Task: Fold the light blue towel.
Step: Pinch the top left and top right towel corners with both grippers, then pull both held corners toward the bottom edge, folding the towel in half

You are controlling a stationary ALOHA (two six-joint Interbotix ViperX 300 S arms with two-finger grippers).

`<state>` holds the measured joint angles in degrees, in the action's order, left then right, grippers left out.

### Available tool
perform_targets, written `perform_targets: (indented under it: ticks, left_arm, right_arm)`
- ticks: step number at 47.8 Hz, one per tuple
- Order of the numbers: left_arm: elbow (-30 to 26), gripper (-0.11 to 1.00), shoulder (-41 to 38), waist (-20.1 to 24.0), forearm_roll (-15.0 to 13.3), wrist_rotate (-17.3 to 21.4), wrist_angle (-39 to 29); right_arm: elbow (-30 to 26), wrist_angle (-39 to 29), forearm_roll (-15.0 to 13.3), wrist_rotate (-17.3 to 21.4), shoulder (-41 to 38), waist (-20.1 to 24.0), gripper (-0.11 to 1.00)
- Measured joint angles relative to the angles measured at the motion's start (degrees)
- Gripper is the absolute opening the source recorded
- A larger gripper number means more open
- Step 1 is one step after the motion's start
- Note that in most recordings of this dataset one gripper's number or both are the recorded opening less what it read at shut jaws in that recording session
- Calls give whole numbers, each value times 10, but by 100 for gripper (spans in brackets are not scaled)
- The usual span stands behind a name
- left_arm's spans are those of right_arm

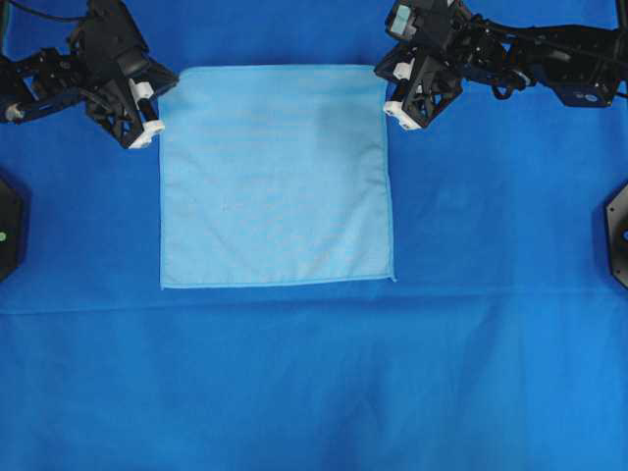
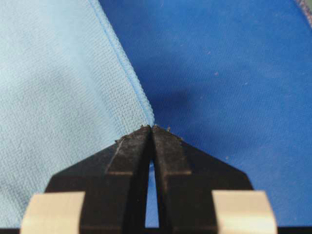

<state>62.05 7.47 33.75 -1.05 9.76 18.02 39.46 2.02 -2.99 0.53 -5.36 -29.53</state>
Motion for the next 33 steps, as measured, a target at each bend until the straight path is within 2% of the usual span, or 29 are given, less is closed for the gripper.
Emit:
perform_targets:
  ticks: [10, 17, 33]
  left_arm:
    - [14, 2, 21, -65, 0, -2, -6]
    - [30, 2, 41, -127, 0, -3, -24]
    - [49, 2, 54, -273, -2, -44, -67]
  right_arm:
    - [10, -40, 4, 10, 15, 53, 1]
    - [19, -69, 7, 25, 32, 100, 1]
    - [50, -98, 9, 95, 62, 207, 1]
